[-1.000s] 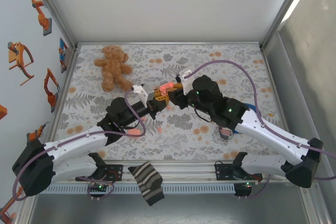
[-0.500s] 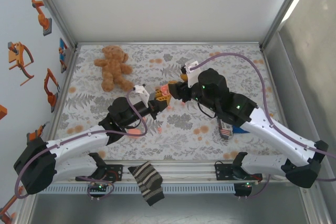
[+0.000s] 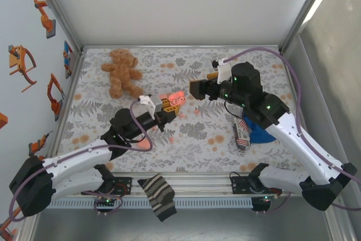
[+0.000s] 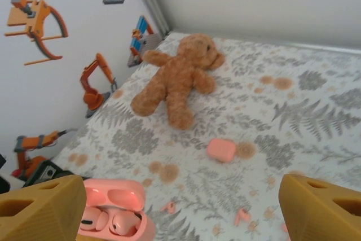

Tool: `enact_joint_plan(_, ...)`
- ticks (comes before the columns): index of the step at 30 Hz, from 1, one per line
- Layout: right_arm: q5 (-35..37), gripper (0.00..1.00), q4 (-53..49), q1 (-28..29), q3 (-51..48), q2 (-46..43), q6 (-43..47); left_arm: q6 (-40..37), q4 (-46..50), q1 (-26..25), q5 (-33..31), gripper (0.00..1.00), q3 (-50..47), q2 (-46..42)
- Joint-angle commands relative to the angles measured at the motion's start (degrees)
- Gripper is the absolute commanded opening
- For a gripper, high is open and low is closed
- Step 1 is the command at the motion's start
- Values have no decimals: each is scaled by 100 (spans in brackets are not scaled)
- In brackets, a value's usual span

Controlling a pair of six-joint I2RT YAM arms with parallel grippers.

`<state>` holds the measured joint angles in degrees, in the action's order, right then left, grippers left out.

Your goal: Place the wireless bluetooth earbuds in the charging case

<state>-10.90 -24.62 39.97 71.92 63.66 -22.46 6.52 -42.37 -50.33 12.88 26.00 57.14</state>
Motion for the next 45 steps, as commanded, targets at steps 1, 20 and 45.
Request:
enact_joint_plan(1,-1342,88,407,-17,-225,20,-426,-149,-22,103,217,0,-174,-401)
enact_joint_plan(20,-3167,80,2328,537,-231,1339,-1245,128,492,708,749,0,-652,-1629)
enact_joint_plan(45,-3026,63,2088,611,-392,863,-868,209,978,805,487,0,-505,-1437)
